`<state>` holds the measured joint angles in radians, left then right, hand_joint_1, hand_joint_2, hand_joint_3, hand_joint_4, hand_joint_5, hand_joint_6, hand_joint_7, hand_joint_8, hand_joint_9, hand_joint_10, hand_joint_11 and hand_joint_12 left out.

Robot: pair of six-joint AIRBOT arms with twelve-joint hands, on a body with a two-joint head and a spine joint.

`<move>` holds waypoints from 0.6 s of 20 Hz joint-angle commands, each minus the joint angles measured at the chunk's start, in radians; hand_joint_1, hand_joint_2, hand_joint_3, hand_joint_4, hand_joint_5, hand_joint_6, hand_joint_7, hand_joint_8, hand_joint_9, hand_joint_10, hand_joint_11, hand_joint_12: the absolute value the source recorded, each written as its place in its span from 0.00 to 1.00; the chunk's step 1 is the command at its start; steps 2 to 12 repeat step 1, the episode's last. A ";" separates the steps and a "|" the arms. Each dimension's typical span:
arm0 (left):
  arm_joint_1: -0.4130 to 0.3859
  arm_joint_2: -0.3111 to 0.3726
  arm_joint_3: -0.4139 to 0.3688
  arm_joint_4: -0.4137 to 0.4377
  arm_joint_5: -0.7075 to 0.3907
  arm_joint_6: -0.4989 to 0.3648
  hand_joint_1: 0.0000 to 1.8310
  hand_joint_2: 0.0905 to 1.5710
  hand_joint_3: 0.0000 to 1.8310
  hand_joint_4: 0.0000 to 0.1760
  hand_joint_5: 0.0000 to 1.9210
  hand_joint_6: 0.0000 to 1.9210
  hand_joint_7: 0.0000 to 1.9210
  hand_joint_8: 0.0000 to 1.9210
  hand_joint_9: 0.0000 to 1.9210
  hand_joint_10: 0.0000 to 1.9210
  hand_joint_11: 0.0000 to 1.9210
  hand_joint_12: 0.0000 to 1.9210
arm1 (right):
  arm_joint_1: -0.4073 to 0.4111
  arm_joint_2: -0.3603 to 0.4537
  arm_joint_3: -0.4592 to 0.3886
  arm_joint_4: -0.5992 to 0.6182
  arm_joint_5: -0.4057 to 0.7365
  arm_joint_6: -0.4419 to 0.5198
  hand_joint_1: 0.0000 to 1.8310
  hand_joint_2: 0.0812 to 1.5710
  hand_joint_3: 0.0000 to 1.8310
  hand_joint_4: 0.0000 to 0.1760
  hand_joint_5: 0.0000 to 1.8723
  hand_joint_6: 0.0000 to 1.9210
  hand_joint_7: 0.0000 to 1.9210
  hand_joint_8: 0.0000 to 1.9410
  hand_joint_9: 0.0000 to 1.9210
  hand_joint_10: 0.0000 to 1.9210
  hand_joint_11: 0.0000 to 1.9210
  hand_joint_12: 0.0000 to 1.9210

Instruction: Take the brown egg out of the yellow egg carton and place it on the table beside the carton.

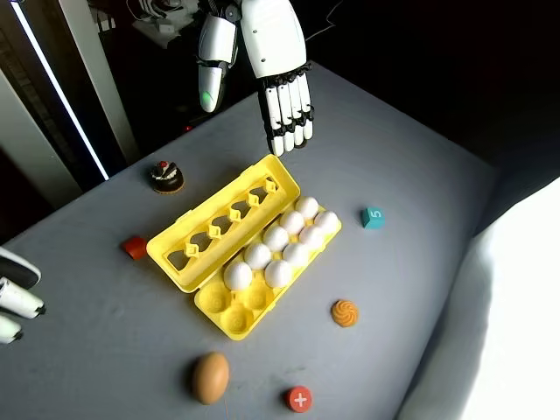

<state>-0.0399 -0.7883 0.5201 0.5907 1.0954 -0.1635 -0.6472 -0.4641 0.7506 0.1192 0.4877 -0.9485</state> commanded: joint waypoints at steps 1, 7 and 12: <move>-0.010 0.003 -0.004 0.051 -0.031 -0.005 0.00 0.76 0.00 0.00 0.07 0.01 0.07 0.01 0.04 0.01 0.02 0.01 | 0.007 0.007 0.000 0.007 0.097 -0.006 0.29 0.96 0.00 0.15 0.61 1.00 0.71 1.00 0.75 1.00 0.86 1.00; -0.010 0.003 -0.004 0.051 -0.031 -0.005 0.00 0.76 0.00 0.00 0.07 0.01 0.07 0.01 0.04 0.01 0.02 0.01 | 0.007 0.007 0.000 0.007 0.097 -0.006 0.29 0.96 0.00 0.15 0.61 1.00 0.71 1.00 0.75 1.00 0.86 1.00; -0.010 0.003 -0.004 0.051 -0.031 -0.005 0.00 0.76 0.00 0.00 0.07 0.01 0.07 0.01 0.04 0.01 0.02 0.01 | 0.007 0.007 0.000 0.007 0.097 -0.006 0.29 0.96 0.00 0.15 0.61 1.00 0.71 1.00 0.75 1.00 0.86 1.00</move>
